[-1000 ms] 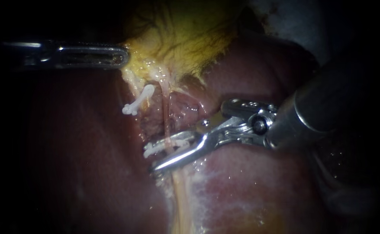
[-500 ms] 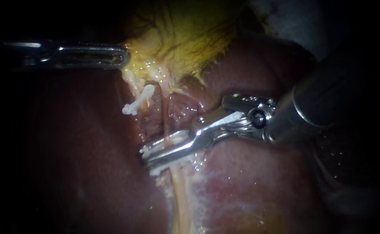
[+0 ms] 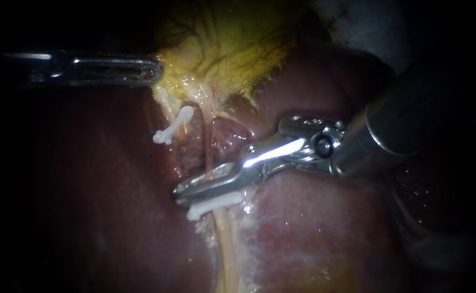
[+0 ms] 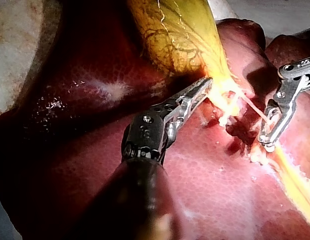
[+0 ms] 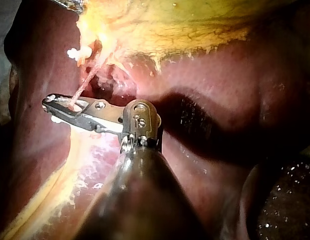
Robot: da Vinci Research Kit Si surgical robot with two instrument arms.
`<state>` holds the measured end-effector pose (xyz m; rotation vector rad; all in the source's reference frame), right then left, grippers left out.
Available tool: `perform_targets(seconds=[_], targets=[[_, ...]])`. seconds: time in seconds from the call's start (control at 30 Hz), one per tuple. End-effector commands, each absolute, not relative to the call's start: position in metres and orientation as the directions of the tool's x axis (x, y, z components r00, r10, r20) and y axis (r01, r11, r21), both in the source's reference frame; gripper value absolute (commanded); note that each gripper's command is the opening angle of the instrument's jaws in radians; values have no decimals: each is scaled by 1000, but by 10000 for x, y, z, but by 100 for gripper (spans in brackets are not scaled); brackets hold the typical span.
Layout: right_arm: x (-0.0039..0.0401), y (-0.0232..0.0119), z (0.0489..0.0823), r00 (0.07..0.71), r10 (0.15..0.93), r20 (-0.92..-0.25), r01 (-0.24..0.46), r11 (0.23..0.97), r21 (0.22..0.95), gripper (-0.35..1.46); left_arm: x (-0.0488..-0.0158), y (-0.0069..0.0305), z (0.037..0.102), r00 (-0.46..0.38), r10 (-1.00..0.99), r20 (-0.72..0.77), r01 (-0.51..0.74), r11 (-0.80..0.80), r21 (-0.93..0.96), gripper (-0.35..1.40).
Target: Clipping second clip right tube
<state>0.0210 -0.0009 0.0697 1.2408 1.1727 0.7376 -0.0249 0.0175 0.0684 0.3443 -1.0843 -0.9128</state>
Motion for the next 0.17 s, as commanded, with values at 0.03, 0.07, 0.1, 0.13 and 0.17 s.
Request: perform_targets(seconds=[0.03,0.07,0.1,0.13,0.17], targets=[[210,-9,698,287,921,-265,160,227,961,-35,-249,175,685,161,-778,608,466,603,648,-35],[209,-9,698,287,921,-265,160,227,961,-35,-249,175,685,161,-778,608,466,603,648,-35],[209,-9,699,287,921,-265,160,227,961,-35,-249,175,685,162,-778,608,466,603,648,-35],[209,-9,699,289,920,-266,158,228,961,-35,-249,175,685,162,-778,608,466,603,648,-35],[209,-9,699,293,918,-266,154,229,961,-35,-249,175,685,162,-778,608,466,603,648,-35]])
